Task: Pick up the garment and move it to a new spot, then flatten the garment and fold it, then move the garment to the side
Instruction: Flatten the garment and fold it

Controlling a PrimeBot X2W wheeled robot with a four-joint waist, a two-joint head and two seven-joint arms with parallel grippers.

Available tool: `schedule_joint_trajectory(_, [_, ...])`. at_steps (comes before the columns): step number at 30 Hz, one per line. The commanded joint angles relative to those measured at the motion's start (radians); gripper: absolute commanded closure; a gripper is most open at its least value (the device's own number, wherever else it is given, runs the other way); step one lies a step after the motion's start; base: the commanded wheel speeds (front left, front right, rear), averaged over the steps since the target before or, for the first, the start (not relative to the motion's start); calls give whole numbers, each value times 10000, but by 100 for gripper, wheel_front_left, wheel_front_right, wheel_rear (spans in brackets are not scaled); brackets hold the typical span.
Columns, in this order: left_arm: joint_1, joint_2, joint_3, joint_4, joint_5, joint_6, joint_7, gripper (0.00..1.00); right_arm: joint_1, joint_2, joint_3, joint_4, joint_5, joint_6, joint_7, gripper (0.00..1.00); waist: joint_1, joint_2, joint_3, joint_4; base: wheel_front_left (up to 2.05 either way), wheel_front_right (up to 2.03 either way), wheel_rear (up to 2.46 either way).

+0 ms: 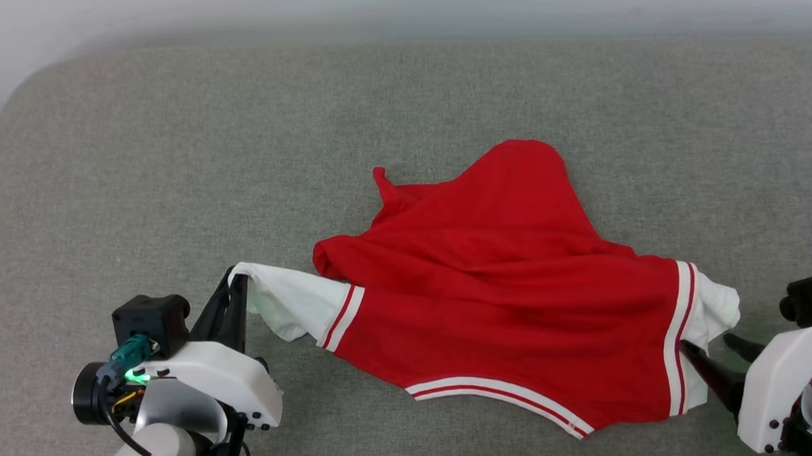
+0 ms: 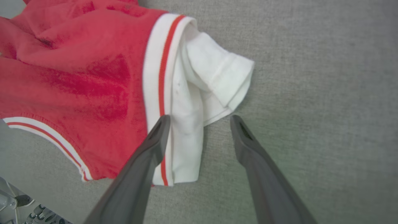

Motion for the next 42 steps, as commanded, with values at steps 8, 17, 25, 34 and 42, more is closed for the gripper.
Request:
schedule_joint_trajectory(8, [-408, -343, 59, 361, -98, -230, -369, 100, -188, -405, 1433, 1672, 414, -7, 786, 47, -1, 0, 686, 226, 0, 0, 0])
schedule_joint_trajectory(17, [-202, -402, 110, 620, -226, -326, -593, 100, -614, -812, 1511, 1516, 805, -13, 177, 100, -1, 0, 229, 201, 0, 0, 0])
schedule_joint_trajectory(25, [-258, 11, 407, 341, -304, -291, -586, 100, -793, -960, 796, 231, 493, -10, -558, 100, -1, 0, -595, -110, 0, 0, 0])
schedule_joint_trajectory(34, [-1607, 603, 811, 257, -441, -713, 17, 100, -2222, -854, 443, -454, -69, -10, -625, 100, -1, 0, -1103, -640, 0, 0, 0])
schedule_joint_trajectory(42, [-4308, 351, 622, 1699, -471, -1747, 956, 100, -5364, -593, 870, 851, -718, -10, -990, 100, -1, 0, -818, -1017, 0, 0, 0])
